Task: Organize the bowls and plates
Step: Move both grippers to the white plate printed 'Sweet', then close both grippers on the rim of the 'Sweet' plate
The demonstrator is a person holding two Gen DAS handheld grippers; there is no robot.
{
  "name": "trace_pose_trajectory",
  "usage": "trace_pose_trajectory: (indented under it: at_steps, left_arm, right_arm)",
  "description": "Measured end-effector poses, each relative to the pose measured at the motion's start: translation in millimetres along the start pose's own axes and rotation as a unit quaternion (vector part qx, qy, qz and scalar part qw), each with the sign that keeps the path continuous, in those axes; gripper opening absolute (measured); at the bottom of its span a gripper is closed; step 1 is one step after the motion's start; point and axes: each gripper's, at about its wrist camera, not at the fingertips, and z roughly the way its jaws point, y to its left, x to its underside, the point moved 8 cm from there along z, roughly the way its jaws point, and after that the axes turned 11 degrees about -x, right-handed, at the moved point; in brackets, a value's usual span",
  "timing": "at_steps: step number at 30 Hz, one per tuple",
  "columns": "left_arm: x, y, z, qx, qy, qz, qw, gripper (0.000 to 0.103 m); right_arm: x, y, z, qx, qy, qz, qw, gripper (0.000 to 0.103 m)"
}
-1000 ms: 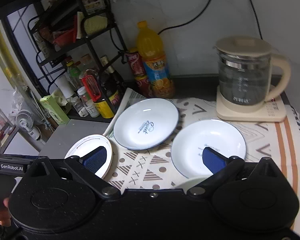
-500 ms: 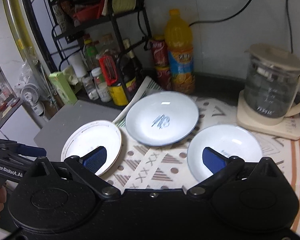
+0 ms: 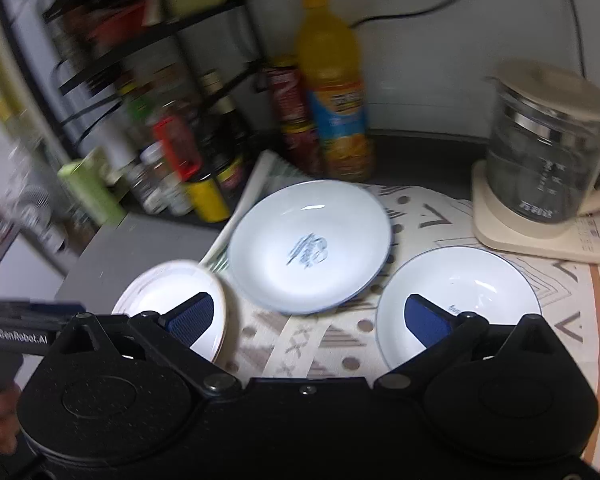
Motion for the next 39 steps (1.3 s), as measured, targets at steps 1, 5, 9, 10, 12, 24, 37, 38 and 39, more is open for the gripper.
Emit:
trace_pose_trajectory:
  at_steps: [1, 5, 9, 10, 12, 24, 37, 38, 39]
  left_arm:
    - [-7, 2, 6, 0.003, -0.001, -0.001, 1.0000, 0.102]
    - [-34, 6, 31, 0.025, 0.004, -0.009, 0.9996, 0.102]
    - [-56, 7, 56, 0.048, 0.011, -0.032, 0.9983, 0.100]
    - [-61, 7, 63, 0.051, 0.014, -0.038, 0.9979, 0.097]
    - [-69, 7, 75, 0.068, 0.019, -0.053, 0.9961, 0.091]
    - [-87, 0, 149, 0.105, 0.084, -0.111, 0.9847, 0.048]
    - [-85, -4, 193, 0.109, 0.126, -0.149, 0.9748, 0.028]
    - [-85, -5, 195, 0.108, 0.127, -0.147, 0.9750, 0.028]
    - [-86, -6, 198, 0.107, 0.129, -0.144, 0.9753, 0.028]
  right_arm:
    - [-5, -5, 3, 0.005, 0.001, 0.014, 1.000, 0.102]
    - [-18, -21, 17, 0.024, 0.001, 0.036, 0.999, 0.097]
    - [-22, -42, 36, 0.042, 0.015, 0.069, 0.997, 0.073]
    - [-23, -47, 41, 0.049, 0.019, 0.078, 0.996, 0.068]
    - [-25, -55, 51, 0.053, 0.024, 0.091, 0.994, 0.054]
    - [-34, -85, 109, 0.050, 0.051, 0.150, 0.986, 0.033]
    - [-37, -101, 148, 0.051, 0.067, 0.164, 0.983, 0.025]
    - [-39, -103, 149, 0.050, 0.063, 0.165, 0.983, 0.025]
    - [-41, -106, 150, 0.051, 0.062, 0.168, 0.982, 0.025]
